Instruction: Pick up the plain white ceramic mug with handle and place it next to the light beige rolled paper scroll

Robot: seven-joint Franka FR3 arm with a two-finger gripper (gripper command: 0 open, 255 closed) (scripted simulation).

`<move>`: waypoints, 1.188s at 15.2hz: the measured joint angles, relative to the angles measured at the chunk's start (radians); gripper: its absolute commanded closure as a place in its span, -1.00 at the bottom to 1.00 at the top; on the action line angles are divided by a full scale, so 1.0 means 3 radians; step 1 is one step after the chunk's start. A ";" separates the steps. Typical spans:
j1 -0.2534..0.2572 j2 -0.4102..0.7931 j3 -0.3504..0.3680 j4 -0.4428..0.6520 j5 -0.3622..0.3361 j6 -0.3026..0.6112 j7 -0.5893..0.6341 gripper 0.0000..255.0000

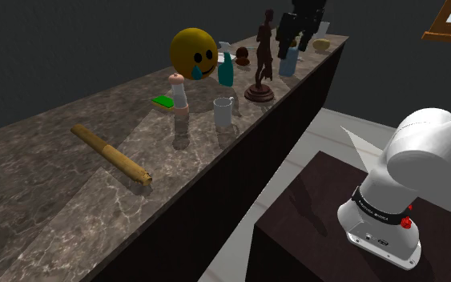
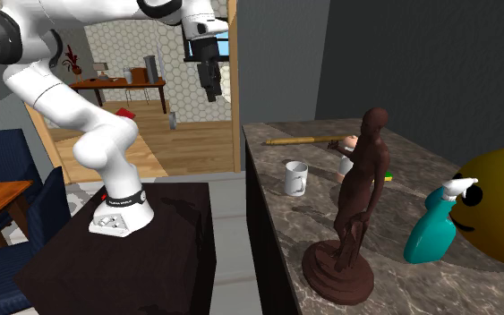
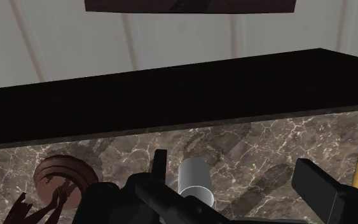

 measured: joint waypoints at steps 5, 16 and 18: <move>-0.0024 0.0231 0.0049 -0.0078 0.0000 0.0313 0.0095 -1.00; -0.0112 0.1397 0.0285 0.0077 -0.0088 0.1352 0.0567 -1.00; -0.0133 0.1646 0.0318 0.0173 -0.0136 0.1507 0.0660 -1.00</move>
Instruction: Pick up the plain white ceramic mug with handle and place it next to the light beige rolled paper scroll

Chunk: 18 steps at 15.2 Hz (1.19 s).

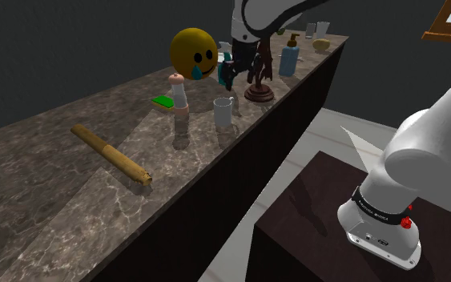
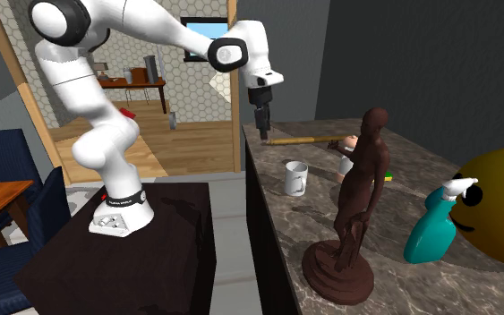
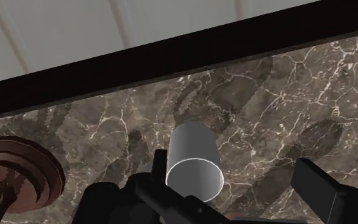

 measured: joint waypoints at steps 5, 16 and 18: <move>-0.0033 0.0646 0.0065 0.0320 -0.0164 0.0324 0.0262 -1.00; -0.0021 0.1554 0.0040 0.0816 -0.0446 0.0722 0.0590 -1.00; -0.0023 0.1615 0.0030 0.0797 -0.0469 0.0801 0.0602 -1.00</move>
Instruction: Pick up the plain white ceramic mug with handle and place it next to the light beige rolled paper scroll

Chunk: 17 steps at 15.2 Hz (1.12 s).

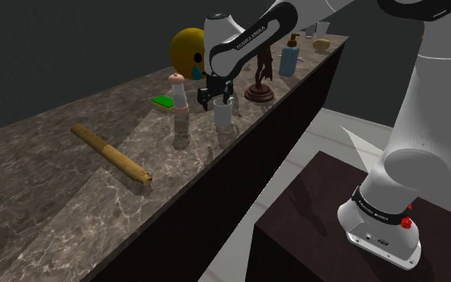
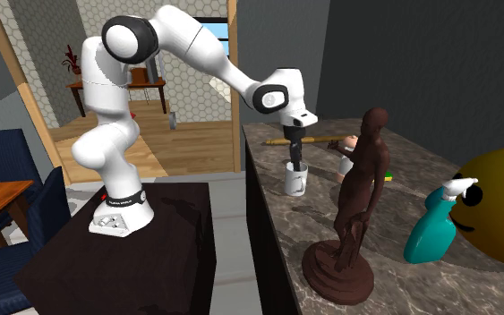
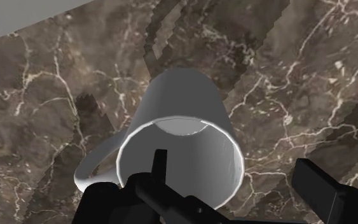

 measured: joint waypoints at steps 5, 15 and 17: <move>0.0005 0.0049 -0.0004 0.0007 -0.0016 0.0042 0.0016 -1.00; 0.0005 0.0050 -0.0004 0.0008 -0.0017 0.0043 0.0016 1.00; 0.0005 0.0050 -0.0004 0.0007 -0.0017 0.0043 0.0016 1.00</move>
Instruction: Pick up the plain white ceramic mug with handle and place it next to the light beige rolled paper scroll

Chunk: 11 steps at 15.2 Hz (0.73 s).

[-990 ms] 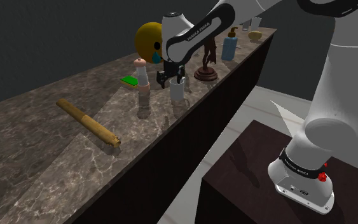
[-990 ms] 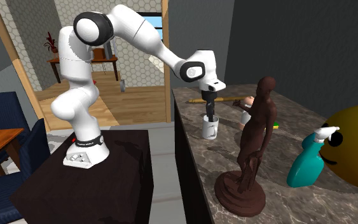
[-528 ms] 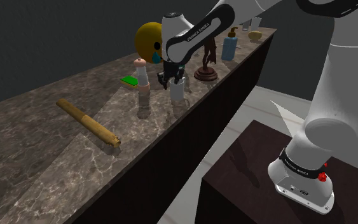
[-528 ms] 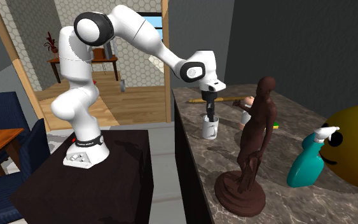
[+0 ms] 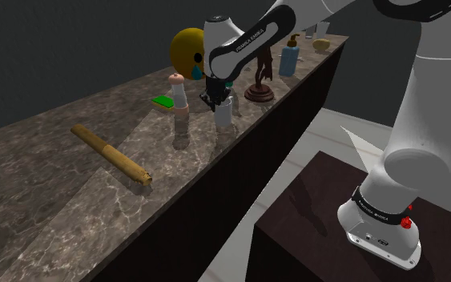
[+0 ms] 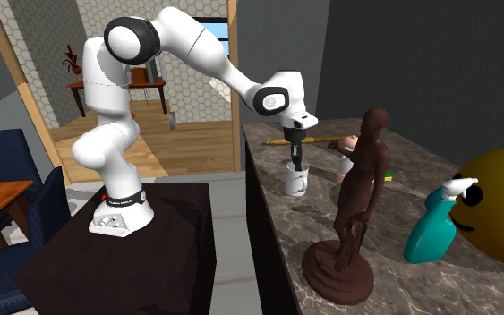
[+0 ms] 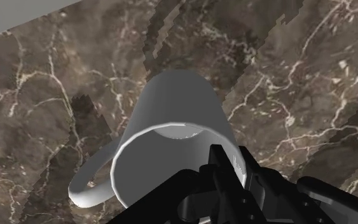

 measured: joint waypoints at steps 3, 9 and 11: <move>-0.0004 -0.0030 0.0003 0.0019 0.0015 -0.0047 -0.0016 1.00; -0.0009 -0.0157 0.0021 0.0113 0.0072 -0.0264 -0.0066 1.00; -0.0010 -0.0193 0.0026 0.0166 0.0090 -0.0351 -0.0084 1.00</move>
